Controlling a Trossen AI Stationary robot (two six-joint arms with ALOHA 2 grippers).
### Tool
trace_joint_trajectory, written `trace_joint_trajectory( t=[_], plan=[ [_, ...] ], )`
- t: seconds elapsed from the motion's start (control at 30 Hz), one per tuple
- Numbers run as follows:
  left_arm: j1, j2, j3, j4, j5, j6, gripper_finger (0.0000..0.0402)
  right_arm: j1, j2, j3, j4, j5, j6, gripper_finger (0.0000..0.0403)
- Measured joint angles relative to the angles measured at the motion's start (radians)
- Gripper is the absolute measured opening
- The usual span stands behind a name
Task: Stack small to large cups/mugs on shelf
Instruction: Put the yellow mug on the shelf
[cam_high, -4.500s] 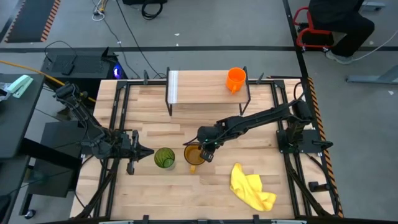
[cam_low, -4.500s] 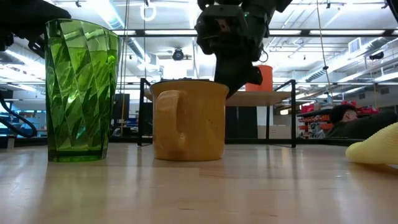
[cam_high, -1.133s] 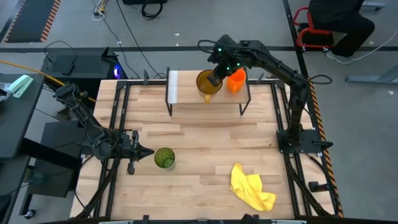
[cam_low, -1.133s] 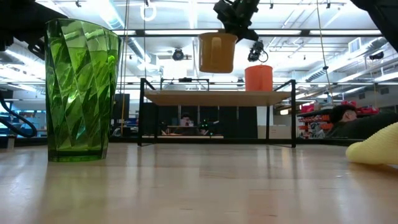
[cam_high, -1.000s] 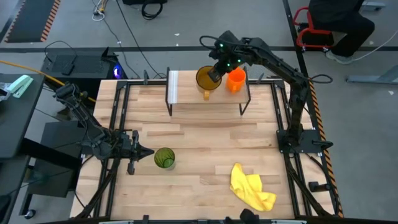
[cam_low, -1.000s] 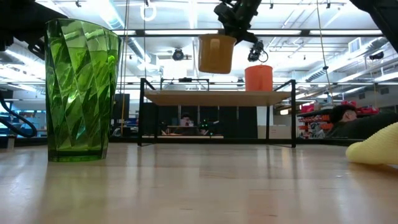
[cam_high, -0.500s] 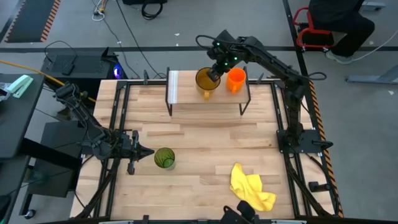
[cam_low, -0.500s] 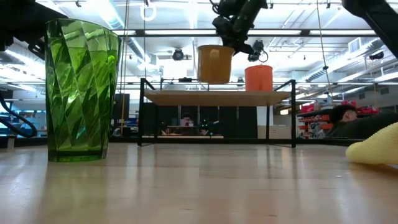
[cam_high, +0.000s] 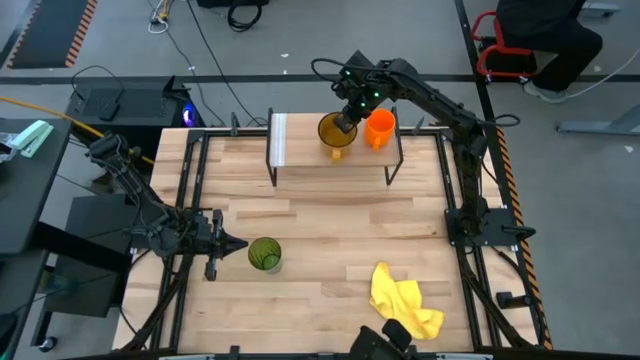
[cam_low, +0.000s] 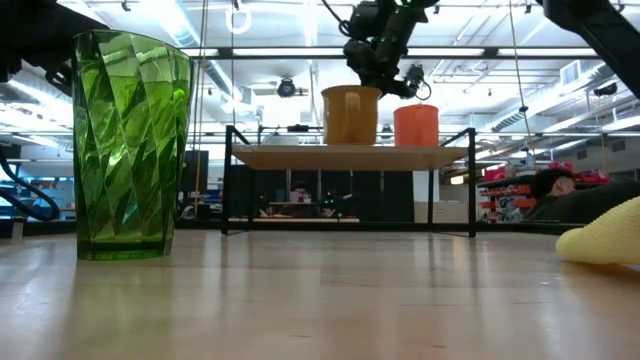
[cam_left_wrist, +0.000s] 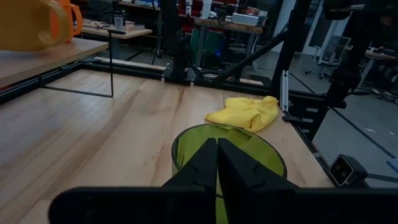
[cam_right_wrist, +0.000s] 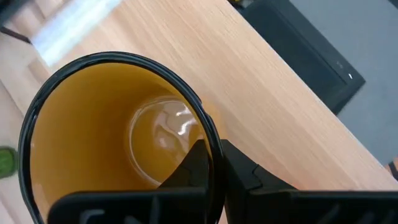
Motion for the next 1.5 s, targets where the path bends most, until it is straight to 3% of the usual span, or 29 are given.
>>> trace_joint_trajectory(
  t=[1.5],
  plan=[
    [0.000, 0.000, 0.000, -0.008, 0.000, -0.001, 0.0019, -0.004, 0.023, 0.007, -0.006, 0.054, -0.017, 0.0020]
  ],
)
